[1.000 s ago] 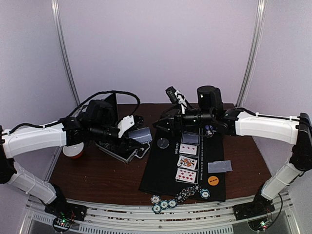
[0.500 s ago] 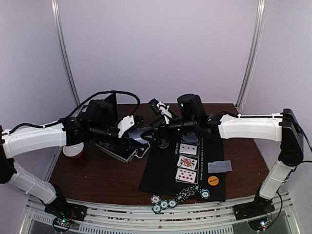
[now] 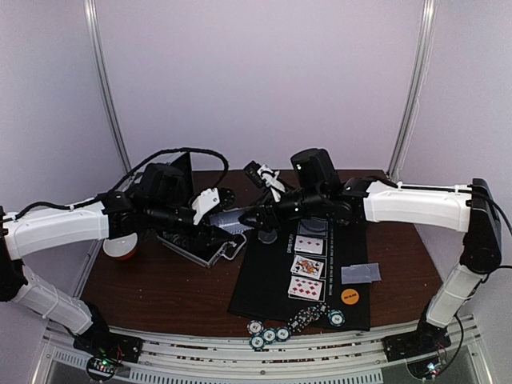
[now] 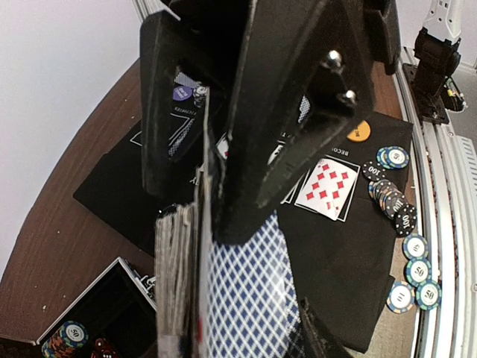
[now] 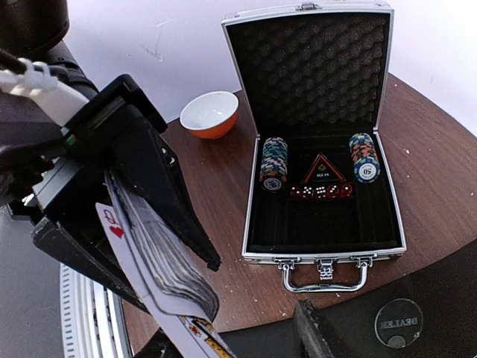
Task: Distribute texas hold em gaming equipment
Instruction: Pick up the poker card from the face-down deck piles.
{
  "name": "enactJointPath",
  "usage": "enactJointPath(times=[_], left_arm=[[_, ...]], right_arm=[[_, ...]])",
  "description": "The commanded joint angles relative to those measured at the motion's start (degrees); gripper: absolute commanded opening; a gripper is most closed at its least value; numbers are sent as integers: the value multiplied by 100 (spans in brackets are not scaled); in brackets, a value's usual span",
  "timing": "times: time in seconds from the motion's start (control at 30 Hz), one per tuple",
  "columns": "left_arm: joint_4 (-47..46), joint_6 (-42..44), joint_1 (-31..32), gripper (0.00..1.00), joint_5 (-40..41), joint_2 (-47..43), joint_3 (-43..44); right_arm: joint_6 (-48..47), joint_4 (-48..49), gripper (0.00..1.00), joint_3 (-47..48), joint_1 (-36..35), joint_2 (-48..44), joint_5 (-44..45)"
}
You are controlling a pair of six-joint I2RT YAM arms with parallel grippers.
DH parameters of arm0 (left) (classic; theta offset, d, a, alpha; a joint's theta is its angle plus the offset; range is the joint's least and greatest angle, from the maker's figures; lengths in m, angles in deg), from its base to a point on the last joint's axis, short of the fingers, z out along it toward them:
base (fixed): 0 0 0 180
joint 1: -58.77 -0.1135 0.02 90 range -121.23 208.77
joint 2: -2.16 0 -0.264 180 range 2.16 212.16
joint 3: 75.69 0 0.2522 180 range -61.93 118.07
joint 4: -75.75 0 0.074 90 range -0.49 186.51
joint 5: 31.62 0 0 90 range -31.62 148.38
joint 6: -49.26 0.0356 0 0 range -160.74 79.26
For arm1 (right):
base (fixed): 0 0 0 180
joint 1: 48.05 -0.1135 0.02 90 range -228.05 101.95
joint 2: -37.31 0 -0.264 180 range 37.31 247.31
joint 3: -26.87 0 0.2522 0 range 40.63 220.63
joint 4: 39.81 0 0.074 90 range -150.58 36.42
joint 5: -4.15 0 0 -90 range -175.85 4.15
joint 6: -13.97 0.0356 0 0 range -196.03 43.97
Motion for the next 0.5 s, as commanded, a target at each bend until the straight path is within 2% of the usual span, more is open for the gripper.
enactJointPath(times=[0.0, 0.2, 0.47], left_arm=[[-222, 18, 1, 41, -94, -82, 43], [-223, 25, 1, 41, -85, -82, 45], [-227, 17, 1, 41, -85, -90, 38]], right_arm=[[-151, -436, 37, 263, 7, -265, 61], [-268, -956, 12, 488, 12, -286, 69], [-591, -1634, 0, 661, 19, -562, 529]])
